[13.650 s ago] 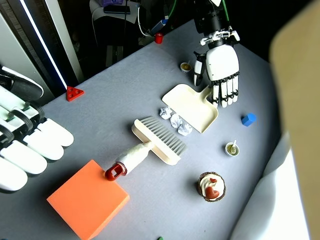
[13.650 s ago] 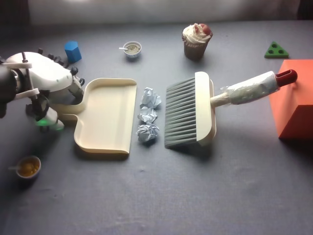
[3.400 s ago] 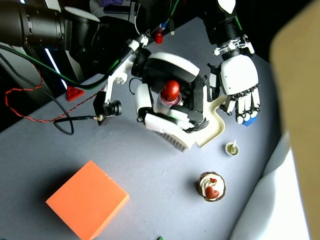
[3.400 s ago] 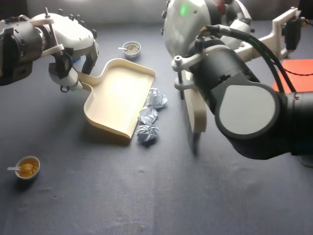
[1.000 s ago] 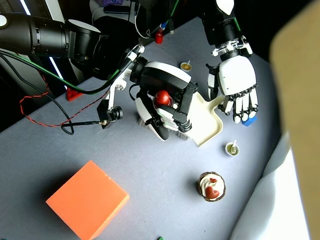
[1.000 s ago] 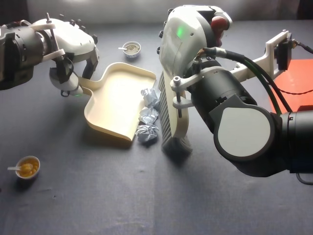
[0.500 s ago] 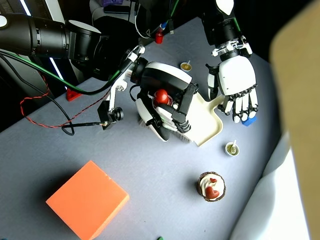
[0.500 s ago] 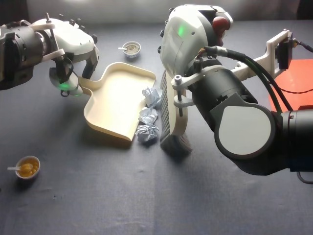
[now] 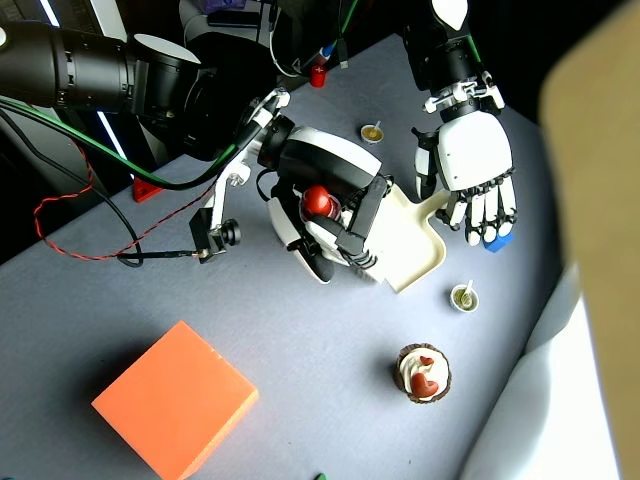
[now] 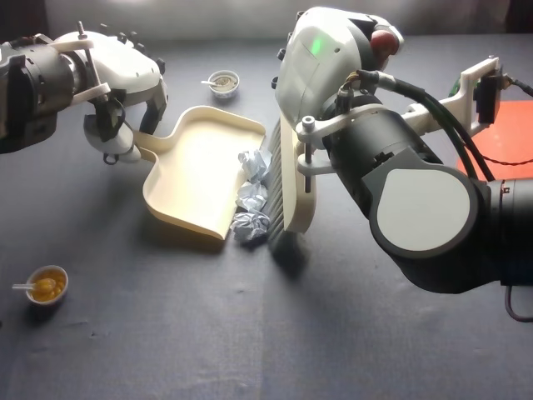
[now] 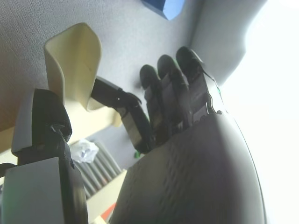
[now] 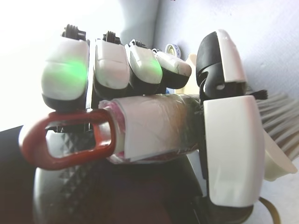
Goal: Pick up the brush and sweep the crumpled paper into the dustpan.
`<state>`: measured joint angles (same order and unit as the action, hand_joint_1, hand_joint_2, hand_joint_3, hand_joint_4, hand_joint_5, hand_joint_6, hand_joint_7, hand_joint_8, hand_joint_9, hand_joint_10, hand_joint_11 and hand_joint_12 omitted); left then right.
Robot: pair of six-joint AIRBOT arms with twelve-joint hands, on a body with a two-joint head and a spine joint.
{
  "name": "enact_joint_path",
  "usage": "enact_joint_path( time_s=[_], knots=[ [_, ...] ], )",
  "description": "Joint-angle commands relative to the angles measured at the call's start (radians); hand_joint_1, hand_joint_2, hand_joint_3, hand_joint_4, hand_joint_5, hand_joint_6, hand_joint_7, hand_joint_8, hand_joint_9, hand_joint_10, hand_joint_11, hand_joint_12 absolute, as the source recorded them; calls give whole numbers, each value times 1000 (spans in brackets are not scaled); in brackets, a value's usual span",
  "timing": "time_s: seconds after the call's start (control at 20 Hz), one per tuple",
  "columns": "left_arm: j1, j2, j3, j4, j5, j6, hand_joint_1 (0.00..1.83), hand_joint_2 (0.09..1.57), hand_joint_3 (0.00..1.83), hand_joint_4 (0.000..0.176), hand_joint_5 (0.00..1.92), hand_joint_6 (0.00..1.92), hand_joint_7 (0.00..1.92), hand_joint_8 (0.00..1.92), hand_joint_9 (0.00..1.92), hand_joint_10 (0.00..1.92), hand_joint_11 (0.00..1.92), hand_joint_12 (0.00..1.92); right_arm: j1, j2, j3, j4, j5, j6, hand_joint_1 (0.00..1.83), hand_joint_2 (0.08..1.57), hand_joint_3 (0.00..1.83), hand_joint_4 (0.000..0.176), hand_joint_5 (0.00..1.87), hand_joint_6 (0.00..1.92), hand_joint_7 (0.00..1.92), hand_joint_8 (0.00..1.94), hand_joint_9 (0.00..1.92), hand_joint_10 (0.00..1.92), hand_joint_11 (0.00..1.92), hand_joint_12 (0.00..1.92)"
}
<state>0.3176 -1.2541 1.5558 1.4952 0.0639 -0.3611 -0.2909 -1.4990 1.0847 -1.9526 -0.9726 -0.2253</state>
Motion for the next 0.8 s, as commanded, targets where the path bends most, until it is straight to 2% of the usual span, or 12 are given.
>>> enact_joint_path(
  time_s=[0.0,0.05,0.1,0.15,0.2,0.35,0.5,0.55,0.7,0.75],
  knots=[
    [-4,17,0,9,19,5,1060,1137,1,25,942,1042,408,1,289,1,28,555,12,8,-5,-98,-55,-12,760,1497,2,28,1100,1921,1277,1941,1406,1921,1585,1921],
    [-3,17,-1,8,20,5,1059,1137,1,26,942,1043,409,1,292,3,29,559,12,9,-6,-107,-55,-18,740,1504,4,27,1095,1921,1271,1941,1398,1921,1576,1921],
    [-3,17,-1,5,22,5,1071,1134,0,3,948,1032,411,1,283,2,12,559,12,13,-9,-118,-55,-33,736,1503,2,27,1101,1921,1276,1941,1398,1921,1572,1921],
    [-3,17,-2,5,23,5,1073,1134,0,0,950,1029,404,0,283,2,4,558,16,20,-15,-124,-55,-45,738,1498,0,26,1106,1921,1279,1941,1399,1921,1567,1921],
    [-3,17,-3,5,26,5,1067,1139,1,4,937,1048,389,0,287,2,0,556,25,34,-31,-121,-43,-65,746,1500,0,26,1115,1921,1281,1941,1403,1921,1571,1921],
    [-3,17,-3,5,26,5,1077,1132,0,0,953,1023,401,2,303,4,3,573,37,52,-57,-102,-26,-96,750,1498,0,26,1116,1921,1282,1941,1404,1921,1573,1921],
    [-2,17,-3,4,26,5,1072,1134,0,0,948,1031,408,3,304,2,0,531,62,38,-53,-9,-36,-120,762,1499,0,26,1116,1921,1292,1941,1415,1921,1581,1921],
    [-1,17,-4,4,25,5,1060,1139,1,24,938,1047,396,3,296,3,21,536,69,32,-49,23,-41,-132,774,1492,0,26,1112,1921,1302,1941,1422,1921,1592,1921],
    [0,16,-4,3,25,5,1068,1138,1,5,939,1047,379,1,291,1,16,546,84,22,-36,72,-53,-154,774,1492,0,24,1110,1921,1291,1941,1407,1921,1581,1921],
    [0,16,-3,3,26,5,1070,1130,0,14,959,1015,404,6,307,5,22,548,87,22,-31,79,-53,-160,773,1492,0,24,1111,1921,1291,1941,1407,1921,1581,1921]
  ],
)
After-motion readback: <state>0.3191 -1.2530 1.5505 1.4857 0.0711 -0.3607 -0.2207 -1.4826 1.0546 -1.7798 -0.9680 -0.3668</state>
